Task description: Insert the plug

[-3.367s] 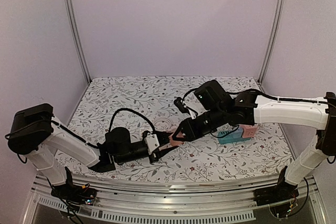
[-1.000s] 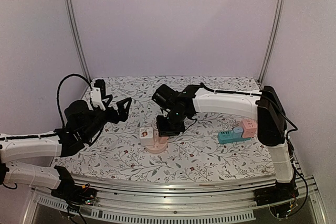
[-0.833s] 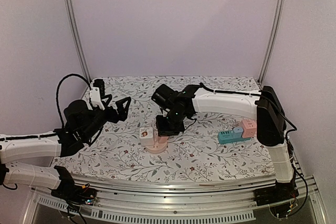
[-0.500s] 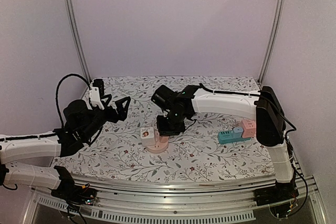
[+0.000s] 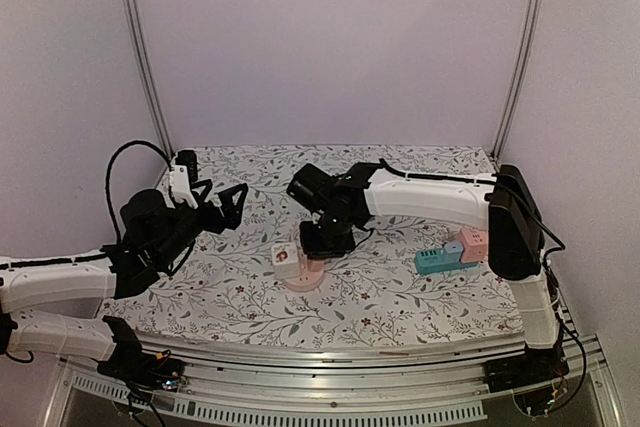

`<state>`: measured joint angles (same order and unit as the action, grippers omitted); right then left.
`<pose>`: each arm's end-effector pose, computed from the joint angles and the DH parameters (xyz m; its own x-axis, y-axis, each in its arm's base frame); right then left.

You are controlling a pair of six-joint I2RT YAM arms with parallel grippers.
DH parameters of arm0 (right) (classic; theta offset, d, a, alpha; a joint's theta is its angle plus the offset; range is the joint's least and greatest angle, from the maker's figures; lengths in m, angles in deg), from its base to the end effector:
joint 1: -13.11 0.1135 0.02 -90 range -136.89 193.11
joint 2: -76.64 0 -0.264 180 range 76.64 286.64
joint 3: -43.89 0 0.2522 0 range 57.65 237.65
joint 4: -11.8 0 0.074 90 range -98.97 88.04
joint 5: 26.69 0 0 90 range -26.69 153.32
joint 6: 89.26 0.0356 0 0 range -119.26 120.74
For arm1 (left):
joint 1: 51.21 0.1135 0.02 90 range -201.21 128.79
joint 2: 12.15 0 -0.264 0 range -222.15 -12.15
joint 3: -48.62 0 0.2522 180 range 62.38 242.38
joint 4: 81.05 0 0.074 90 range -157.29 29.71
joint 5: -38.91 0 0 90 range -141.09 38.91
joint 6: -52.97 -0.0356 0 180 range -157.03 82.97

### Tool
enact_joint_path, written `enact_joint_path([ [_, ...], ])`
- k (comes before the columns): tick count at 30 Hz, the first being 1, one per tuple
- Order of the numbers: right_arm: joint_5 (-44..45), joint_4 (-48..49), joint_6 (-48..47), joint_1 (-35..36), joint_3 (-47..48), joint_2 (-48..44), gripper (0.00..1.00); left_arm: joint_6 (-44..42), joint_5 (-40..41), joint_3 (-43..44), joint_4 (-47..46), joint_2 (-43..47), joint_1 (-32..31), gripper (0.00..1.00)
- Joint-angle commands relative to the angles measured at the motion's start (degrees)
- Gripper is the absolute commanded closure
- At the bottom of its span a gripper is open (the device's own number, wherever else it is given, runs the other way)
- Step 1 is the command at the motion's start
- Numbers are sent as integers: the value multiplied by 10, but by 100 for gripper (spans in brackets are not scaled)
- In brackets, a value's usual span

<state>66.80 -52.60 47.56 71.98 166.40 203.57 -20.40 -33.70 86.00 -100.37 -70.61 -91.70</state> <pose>0.2447 0.4009 0.2030 -0.9446 -0.1562 -0.2886 -0.2254 0.9480 0.2246 0.1781 -0.1381 0.2445 -0.1347 -0.2441 -0.9603 0.3693 0.8870 -0.2773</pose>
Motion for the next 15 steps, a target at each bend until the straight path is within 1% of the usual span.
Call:
enact_joint_path([
  [1,46,-101,-25,-4,-7,8,100,5,-1,-6,12,3,10,1],
  [10,66,-170,-72,-11,-36,-13,100,7,-4,-6,13,3,12,1],
  [15,70,-212,-102,-11,-29,-14,100,8,-7,-5,13,2,12,1],
])
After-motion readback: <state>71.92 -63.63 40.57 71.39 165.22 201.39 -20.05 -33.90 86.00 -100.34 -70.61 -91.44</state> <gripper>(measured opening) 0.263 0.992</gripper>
